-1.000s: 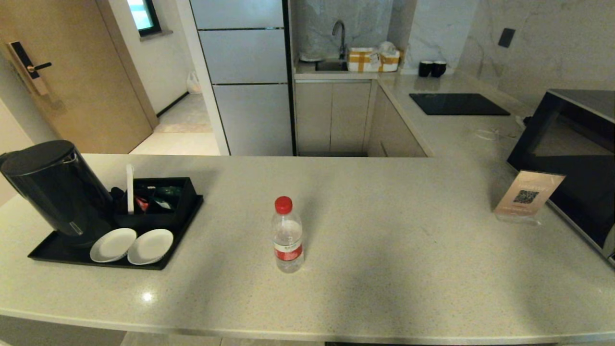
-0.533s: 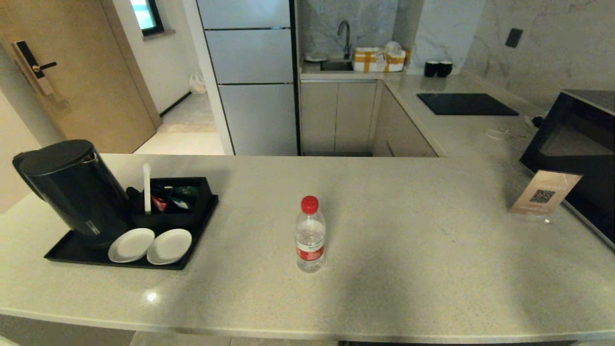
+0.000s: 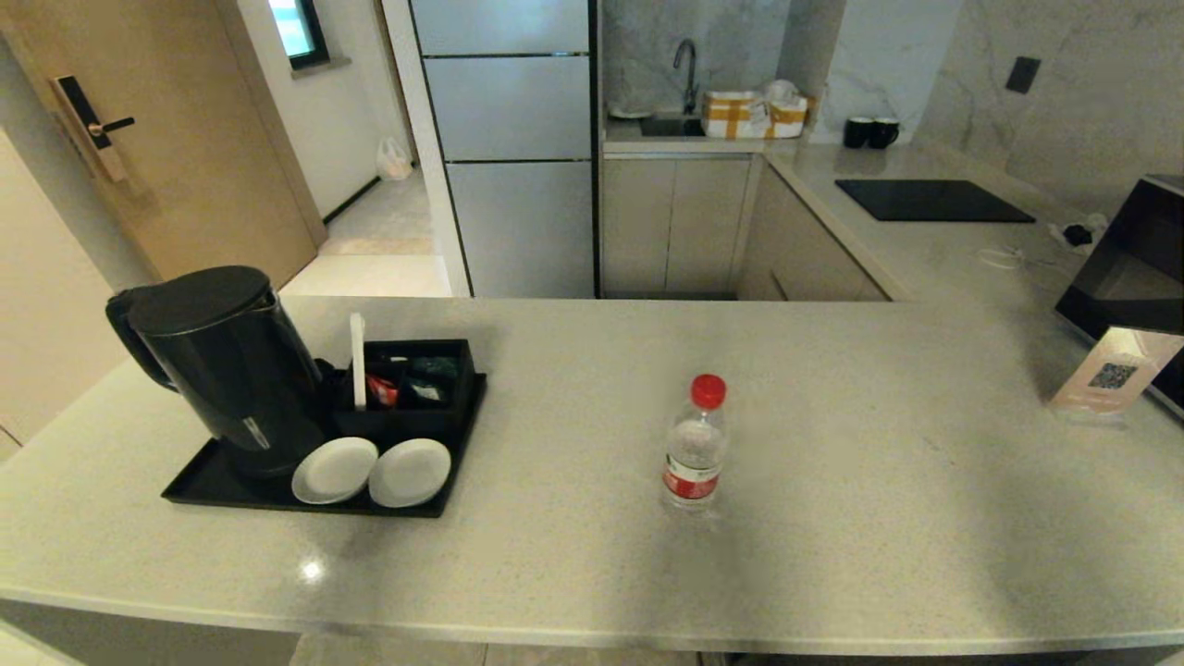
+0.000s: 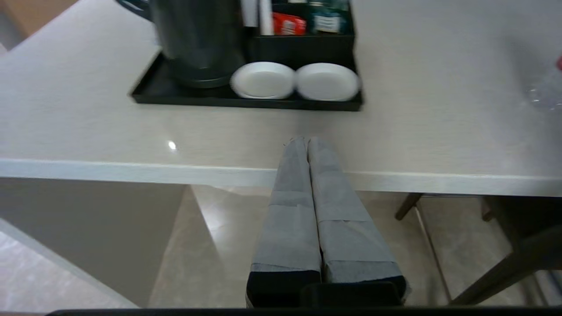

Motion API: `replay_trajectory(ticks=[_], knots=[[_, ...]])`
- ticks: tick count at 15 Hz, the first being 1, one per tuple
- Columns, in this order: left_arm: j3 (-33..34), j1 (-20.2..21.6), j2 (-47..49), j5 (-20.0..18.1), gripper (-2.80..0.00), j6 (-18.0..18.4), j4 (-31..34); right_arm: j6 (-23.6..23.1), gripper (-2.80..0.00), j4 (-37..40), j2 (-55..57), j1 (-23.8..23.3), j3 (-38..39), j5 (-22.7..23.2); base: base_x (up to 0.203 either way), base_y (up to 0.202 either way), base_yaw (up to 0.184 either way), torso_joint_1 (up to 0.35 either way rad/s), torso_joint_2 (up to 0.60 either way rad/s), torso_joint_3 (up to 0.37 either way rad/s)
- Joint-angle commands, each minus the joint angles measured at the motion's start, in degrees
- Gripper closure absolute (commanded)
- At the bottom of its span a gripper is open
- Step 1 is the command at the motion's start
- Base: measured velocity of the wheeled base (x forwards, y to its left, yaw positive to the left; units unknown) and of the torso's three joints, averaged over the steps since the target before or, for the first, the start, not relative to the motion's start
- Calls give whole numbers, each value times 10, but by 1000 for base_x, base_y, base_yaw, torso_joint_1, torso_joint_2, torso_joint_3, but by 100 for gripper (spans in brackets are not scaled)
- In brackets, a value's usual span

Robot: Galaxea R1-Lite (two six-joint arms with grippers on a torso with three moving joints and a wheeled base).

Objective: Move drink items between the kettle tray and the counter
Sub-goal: Return the bottled water to its original position

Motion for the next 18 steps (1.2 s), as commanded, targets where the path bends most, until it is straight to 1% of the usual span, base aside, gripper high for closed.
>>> replay_trajectory(ticks=[1,18], knots=[[1,0,0,0,0,0,-1,1,0,1,1,0,0,0,0,197,0,2,4,4],[1,0,0,1,0,-1,0,3,0,0,1,0,0,-1,0,195,0,3,3,2]])
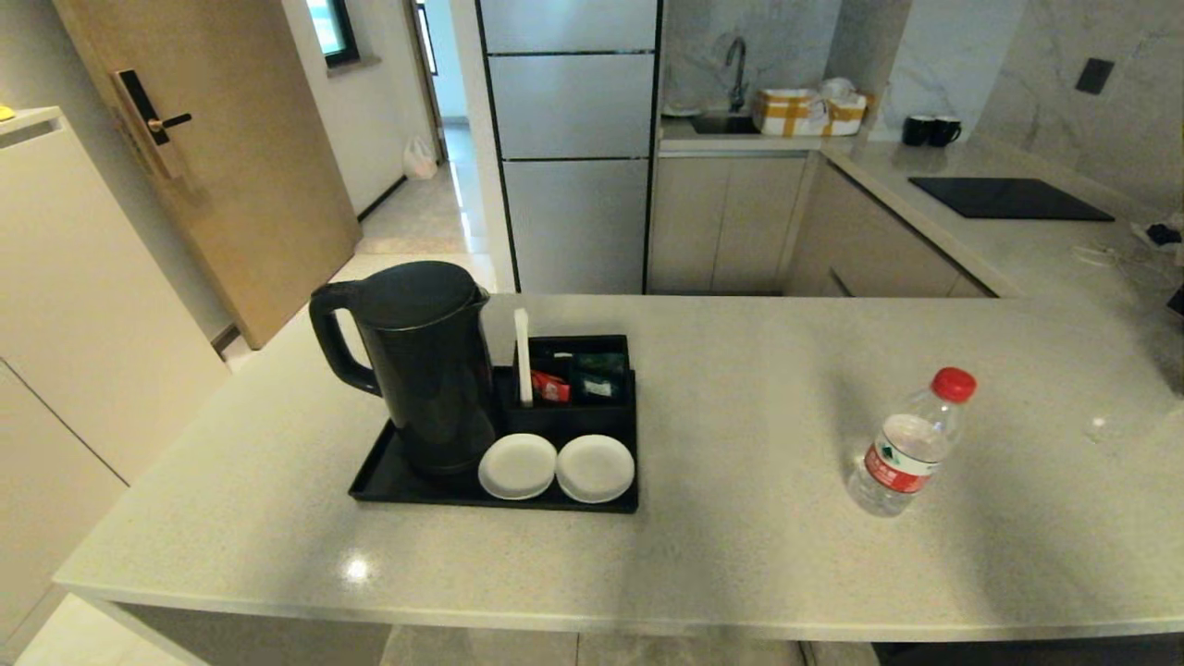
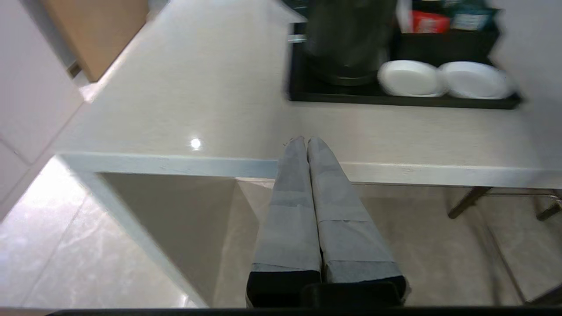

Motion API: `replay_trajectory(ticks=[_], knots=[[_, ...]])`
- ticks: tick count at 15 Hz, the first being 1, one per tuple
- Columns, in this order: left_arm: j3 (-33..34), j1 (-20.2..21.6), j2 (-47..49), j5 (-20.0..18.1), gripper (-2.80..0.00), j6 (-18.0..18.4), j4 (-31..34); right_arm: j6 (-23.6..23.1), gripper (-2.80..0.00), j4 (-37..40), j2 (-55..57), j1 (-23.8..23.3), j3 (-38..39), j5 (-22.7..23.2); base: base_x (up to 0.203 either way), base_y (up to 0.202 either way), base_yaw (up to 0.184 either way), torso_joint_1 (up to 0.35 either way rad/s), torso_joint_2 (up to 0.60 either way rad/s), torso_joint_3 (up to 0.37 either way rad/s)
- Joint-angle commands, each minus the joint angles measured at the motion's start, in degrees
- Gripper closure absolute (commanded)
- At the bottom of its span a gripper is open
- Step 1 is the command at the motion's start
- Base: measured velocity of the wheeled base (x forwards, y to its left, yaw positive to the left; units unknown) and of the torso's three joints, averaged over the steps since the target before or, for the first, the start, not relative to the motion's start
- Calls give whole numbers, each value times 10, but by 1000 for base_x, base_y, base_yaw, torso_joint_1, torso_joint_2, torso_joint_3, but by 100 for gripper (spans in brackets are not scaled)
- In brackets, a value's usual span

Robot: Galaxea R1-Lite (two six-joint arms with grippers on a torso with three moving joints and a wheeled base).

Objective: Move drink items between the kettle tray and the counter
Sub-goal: Return the bottled water to its original position

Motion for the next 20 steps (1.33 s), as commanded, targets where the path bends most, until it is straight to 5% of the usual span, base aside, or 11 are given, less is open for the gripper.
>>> replay_trajectory(ticks=[1,16,20], knots=[[1,0,0,0,0,0,0,0,0,0,1,0,0,0,0,192,-1,2,2,2],[0,0,0,0,0,0,0,-1,0,-1,1,0,0,0,0,193,1,2,3,3],[1,0,0,0,0,1,-1,-8,0,65,9,0,-34,-8,0,176,-2,3,1,2]])
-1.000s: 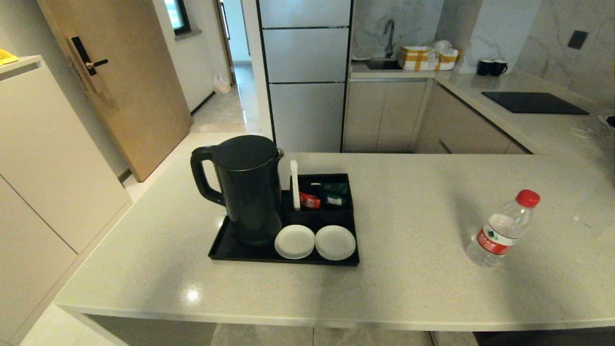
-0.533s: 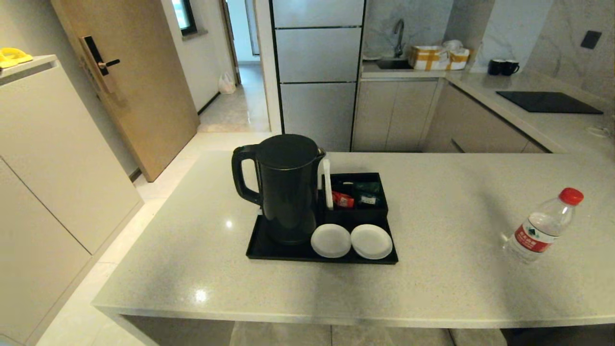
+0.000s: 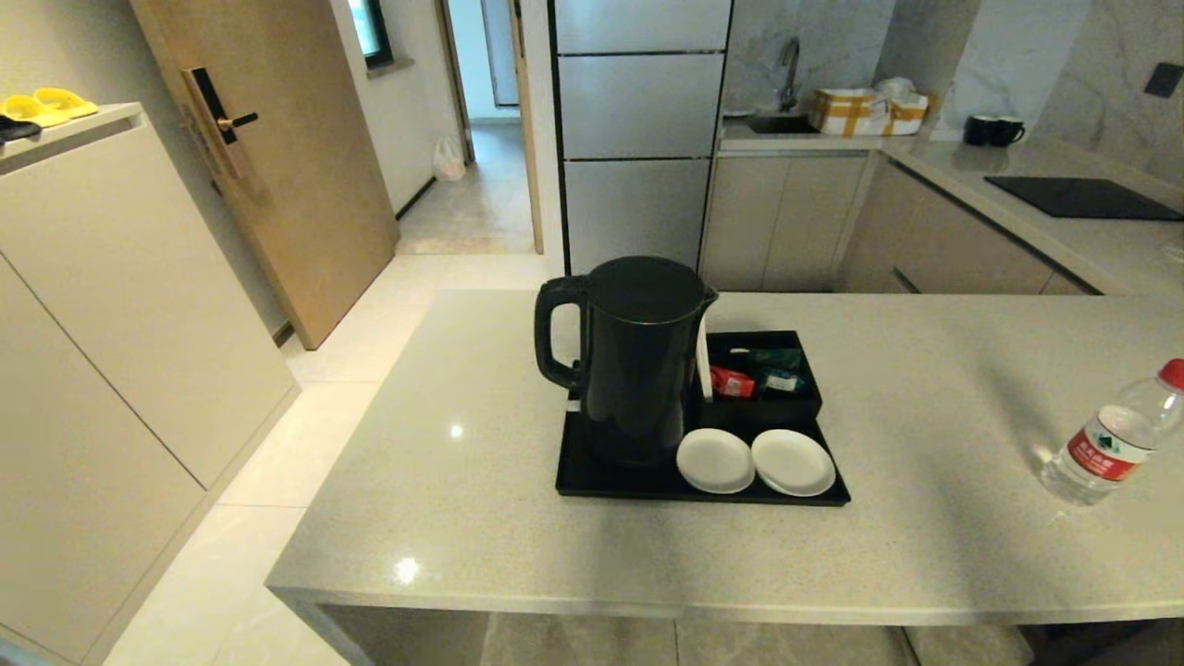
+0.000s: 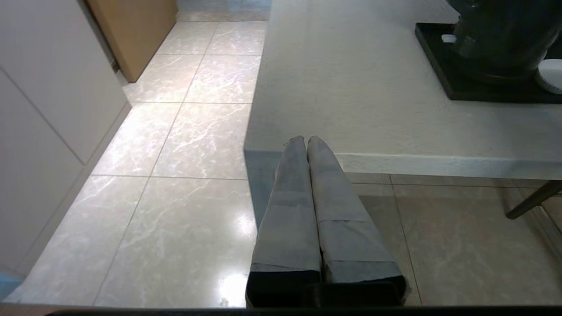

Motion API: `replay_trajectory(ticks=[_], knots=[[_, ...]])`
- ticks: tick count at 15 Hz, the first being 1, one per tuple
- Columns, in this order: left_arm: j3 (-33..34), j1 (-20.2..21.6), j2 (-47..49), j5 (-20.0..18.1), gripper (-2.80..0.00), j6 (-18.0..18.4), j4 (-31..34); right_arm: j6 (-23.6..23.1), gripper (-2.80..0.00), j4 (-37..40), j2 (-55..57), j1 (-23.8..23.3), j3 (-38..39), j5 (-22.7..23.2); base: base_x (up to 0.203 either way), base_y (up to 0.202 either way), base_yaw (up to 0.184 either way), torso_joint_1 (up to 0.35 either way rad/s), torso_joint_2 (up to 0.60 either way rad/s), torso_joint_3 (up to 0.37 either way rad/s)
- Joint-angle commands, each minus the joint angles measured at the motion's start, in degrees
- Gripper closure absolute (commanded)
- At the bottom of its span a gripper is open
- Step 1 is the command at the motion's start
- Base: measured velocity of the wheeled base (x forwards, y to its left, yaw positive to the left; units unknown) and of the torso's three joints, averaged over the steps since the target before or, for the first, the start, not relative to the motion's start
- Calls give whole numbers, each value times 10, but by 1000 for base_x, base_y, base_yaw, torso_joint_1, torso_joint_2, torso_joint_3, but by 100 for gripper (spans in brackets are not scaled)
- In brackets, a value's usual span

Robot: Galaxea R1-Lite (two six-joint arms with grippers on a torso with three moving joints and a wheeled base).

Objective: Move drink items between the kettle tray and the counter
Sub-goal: Return the bottled water to its original position

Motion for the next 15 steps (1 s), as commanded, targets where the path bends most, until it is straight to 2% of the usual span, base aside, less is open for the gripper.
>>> replay_trajectory(ticks=[1,2,4,10,12,15], knots=[[0,1,0,-1,0,0,0,-5,0,62,15,0,-58,-3,0,74,6,2,-2,4],[1,1,0,-1,0,0,0,-7,0,99,35,0,-106,-3,0,0,0,0,0,0],[1,1,0,-1,0,0,0,-4,0,104,119,1,-156,-3,0,0,0,0,0,0],[1,1,0,-1,0,0,0,-2,0,-40,459,16,-215,29,0,0,0,0,0,0],[0,1,0,-1,0,0,0,10,0,-89,568,62,-231,37,0,0,0,0,0,0],[1,1,0,-1,0,0,0,19,0,-230,744,129,-242,22,0,0,0,0,0,0]])
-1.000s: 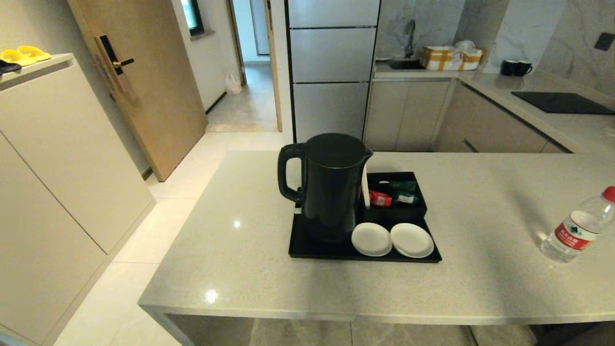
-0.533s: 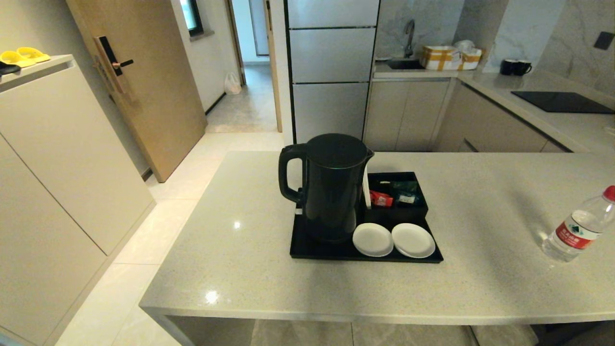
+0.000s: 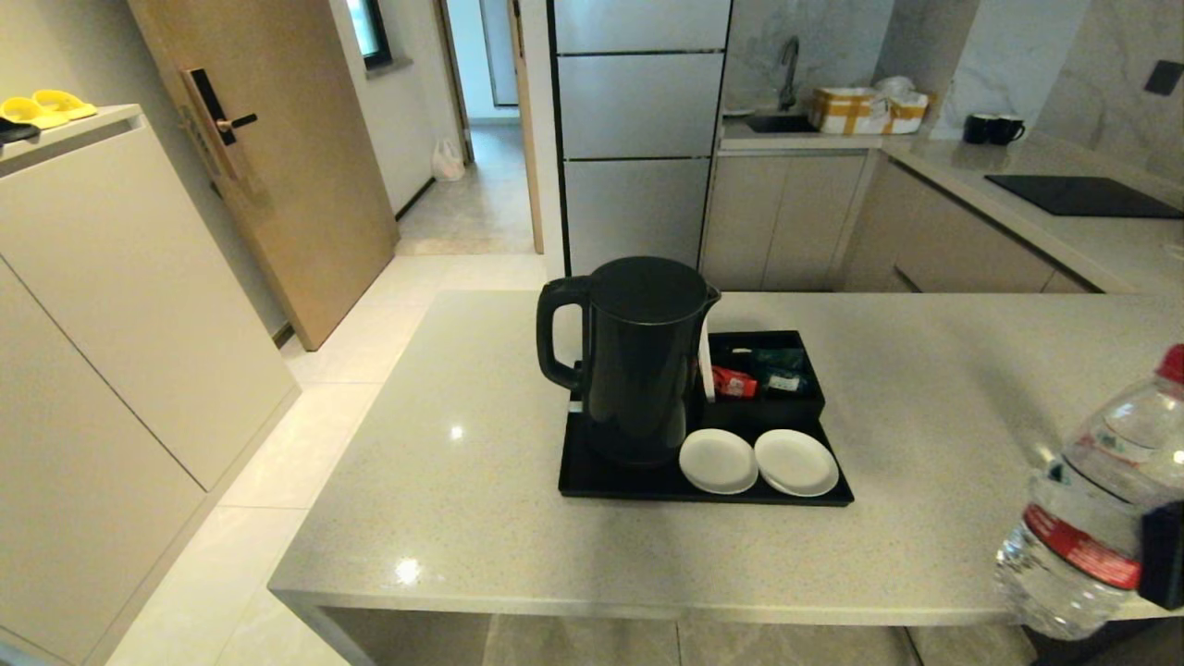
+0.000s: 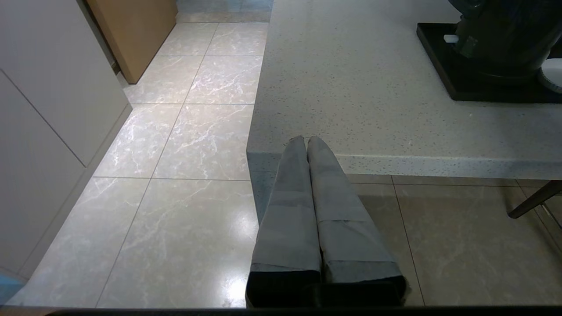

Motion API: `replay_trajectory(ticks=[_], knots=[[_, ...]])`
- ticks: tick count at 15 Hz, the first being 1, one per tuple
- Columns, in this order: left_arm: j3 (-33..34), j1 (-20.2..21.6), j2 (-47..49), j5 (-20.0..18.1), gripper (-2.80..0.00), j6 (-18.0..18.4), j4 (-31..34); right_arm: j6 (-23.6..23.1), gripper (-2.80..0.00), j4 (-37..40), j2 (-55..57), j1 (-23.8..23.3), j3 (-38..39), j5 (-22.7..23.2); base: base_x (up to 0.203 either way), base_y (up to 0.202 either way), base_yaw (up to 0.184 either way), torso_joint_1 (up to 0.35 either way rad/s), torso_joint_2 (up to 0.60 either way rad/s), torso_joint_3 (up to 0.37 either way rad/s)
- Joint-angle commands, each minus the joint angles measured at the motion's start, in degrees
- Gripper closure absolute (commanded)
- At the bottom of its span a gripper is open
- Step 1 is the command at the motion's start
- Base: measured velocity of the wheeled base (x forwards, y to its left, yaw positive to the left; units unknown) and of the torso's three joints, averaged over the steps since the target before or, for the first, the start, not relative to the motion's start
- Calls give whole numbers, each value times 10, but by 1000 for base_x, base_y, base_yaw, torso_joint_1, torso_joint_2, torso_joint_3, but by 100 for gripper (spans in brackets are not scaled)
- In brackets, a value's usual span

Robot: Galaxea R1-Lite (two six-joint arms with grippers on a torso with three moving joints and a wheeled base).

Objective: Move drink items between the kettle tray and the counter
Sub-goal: Return the bottled water to its original position

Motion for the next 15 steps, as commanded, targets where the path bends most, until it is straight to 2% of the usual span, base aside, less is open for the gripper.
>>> replay_trajectory(ticks=[1,4,8,9,13,15], knots=[[0,0,0,0,0,0,0,3,0,-126,209,52,-11,-25,0,0,0,0,0,0],[1,0,0,0,0,0,0,5,0,-351,411,103,-36,-119,0,0,0,0,0,0],[1,0,0,0,0,0,0,5,0,-574,578,148,-114,-254,0,0,0,0,0,0],[1,0,0,0,0,0,0,5,0,-604,594,153,-125,-270,0,0,0,0,0,0],[1,0,0,0,0,0,0,4,0,-658,631,144,-128,-280,0,0,0,0,0,0],[1,0,0,0,0,0,0,2,0,-657,612,137,-122,-280,0,0,0,0,0,0]])
